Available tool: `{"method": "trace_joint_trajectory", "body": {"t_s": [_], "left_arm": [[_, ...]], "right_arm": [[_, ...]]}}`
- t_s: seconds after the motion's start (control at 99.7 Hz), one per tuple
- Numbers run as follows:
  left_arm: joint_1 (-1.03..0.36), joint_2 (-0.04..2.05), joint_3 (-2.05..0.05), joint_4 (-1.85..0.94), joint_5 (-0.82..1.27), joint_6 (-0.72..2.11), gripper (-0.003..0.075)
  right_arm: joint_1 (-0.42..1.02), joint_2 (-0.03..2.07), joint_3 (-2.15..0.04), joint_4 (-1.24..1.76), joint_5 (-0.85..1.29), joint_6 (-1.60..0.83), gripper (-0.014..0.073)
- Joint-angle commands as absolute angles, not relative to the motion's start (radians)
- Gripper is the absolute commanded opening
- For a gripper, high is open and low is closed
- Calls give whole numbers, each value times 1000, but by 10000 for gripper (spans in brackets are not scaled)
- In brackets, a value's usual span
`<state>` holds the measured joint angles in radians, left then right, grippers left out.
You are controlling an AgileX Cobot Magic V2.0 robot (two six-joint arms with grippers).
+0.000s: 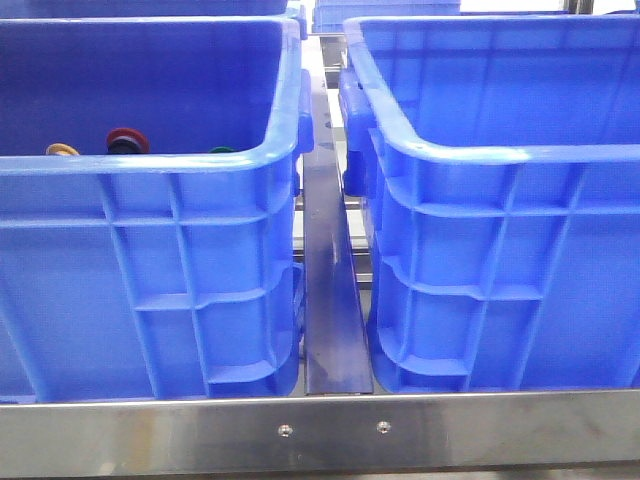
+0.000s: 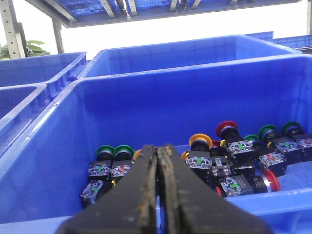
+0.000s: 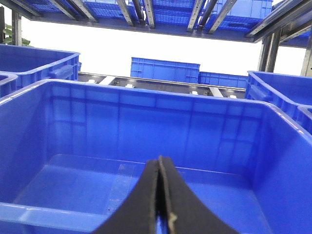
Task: Pick red and yellow buttons and place in box
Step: 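Lower the left gripper into the button bin toward a red-capped button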
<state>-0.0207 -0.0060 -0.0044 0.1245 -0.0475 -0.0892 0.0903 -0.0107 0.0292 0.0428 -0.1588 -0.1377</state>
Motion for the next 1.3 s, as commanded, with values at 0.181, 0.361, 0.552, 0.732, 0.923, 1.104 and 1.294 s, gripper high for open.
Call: {"method": "trace_joint_trajectory", "body": {"t_s": [0.181, 0.361, 0.552, 0.732, 0.923, 1.104, 1.294], "left_arm": [[-20, -34, 52, 113, -138, -91, -19], [-20, -34, 4, 111, -95, -91, -19], [-20, 25, -161, 64, 113, -91, -19], [-20, 161, -356, 0, 245, -91, -19], [-20, 371, -577, -21, 402, -91, -19], [-20, 597, -769, -19, 560, -82, -19], [-20, 778, -885, -19, 581, -69, -19]], "right_arm": [[84, -34, 13, 33, -240, -139, -62], [84, -34, 13, 33, -240, -139, -62], [84, -34, 13, 33, -240, -139, -62], [84, -34, 13, 33, -240, -139, -62], [84, -34, 13, 33, -240, -139, -62], [84, -34, 13, 33, -240, -139, -62], [84, -34, 13, 33, -240, -139, -62]]}}
